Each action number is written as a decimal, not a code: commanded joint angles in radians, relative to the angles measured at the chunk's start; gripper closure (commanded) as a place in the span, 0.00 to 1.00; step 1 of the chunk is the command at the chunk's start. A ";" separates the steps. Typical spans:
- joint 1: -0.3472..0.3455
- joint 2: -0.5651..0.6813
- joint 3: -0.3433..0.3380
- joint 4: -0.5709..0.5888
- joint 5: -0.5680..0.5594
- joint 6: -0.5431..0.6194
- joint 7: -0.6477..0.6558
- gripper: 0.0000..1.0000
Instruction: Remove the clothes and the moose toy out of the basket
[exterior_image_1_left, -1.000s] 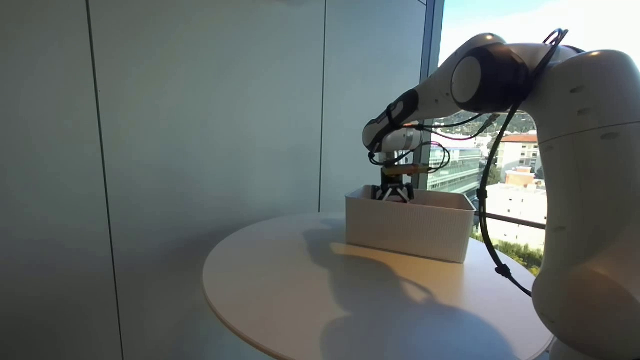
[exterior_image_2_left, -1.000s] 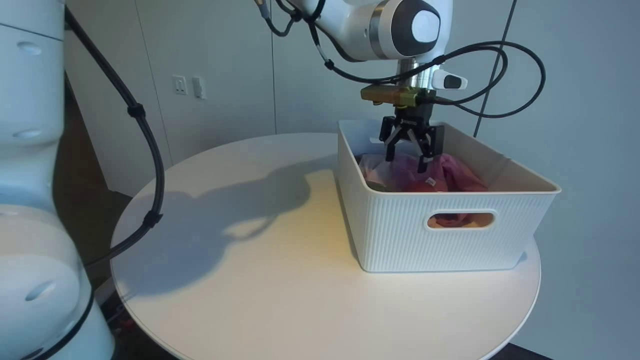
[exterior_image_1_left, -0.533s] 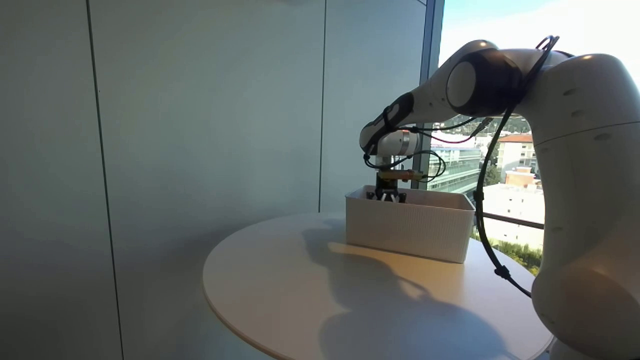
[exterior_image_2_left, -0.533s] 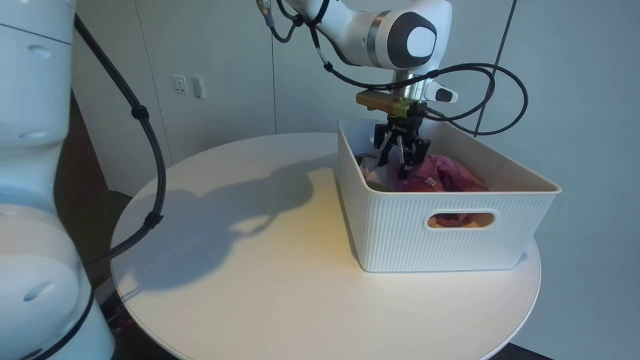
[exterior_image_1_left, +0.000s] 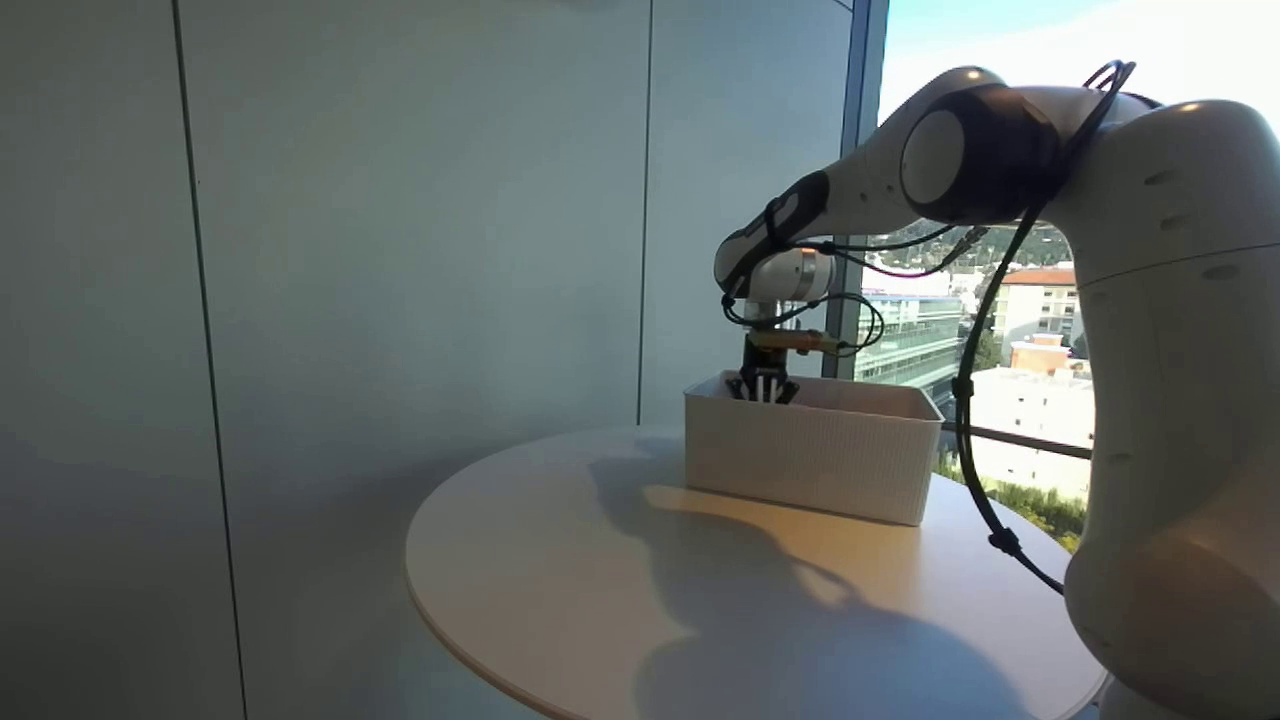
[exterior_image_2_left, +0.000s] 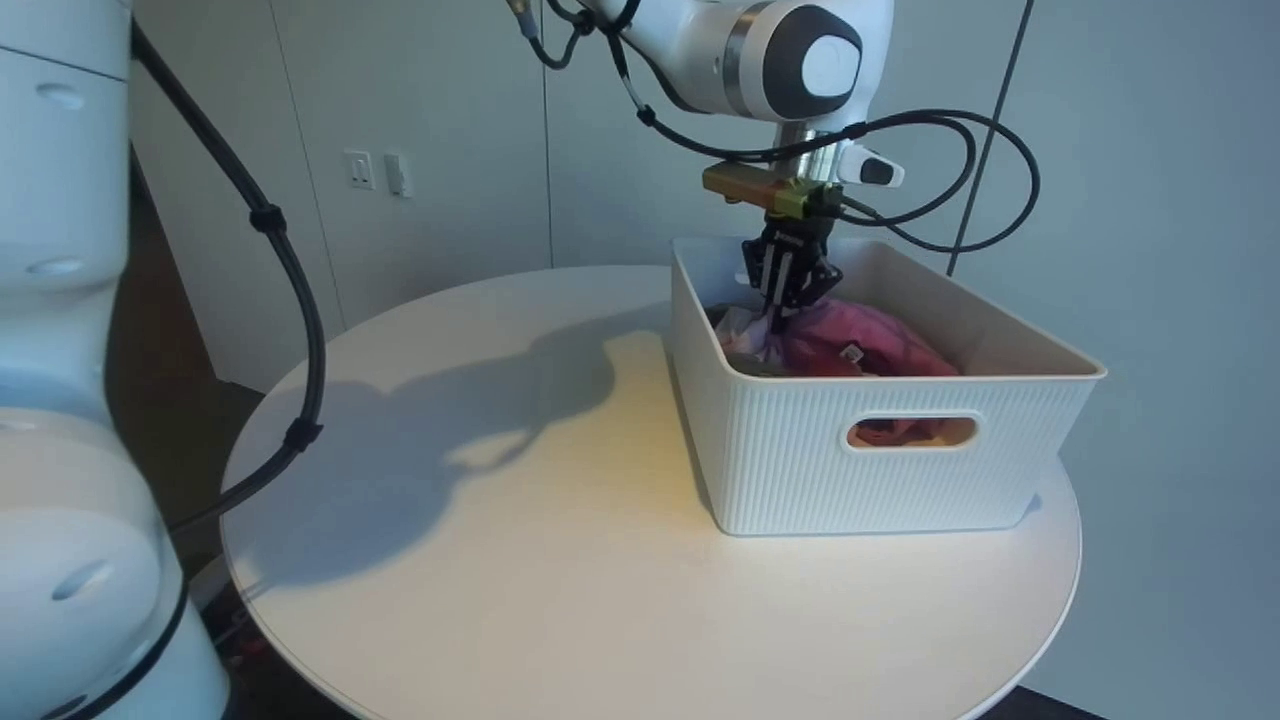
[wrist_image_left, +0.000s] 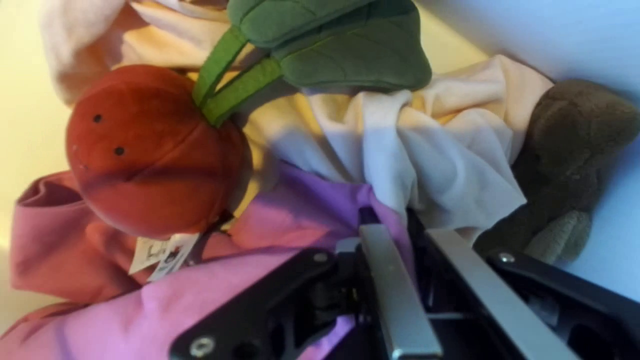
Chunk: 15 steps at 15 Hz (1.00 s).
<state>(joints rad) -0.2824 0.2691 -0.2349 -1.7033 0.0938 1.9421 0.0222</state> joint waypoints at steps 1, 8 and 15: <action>0.040 -0.185 0.002 -0.085 -0.048 0.059 0.055 0.91; 0.080 -0.495 0.039 -0.167 -0.272 0.155 0.122 0.91; 0.167 -0.782 0.164 -0.197 -0.279 0.050 -0.034 0.91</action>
<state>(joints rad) -0.1602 -0.3904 -0.1162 -1.8642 -0.1814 2.0260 0.0472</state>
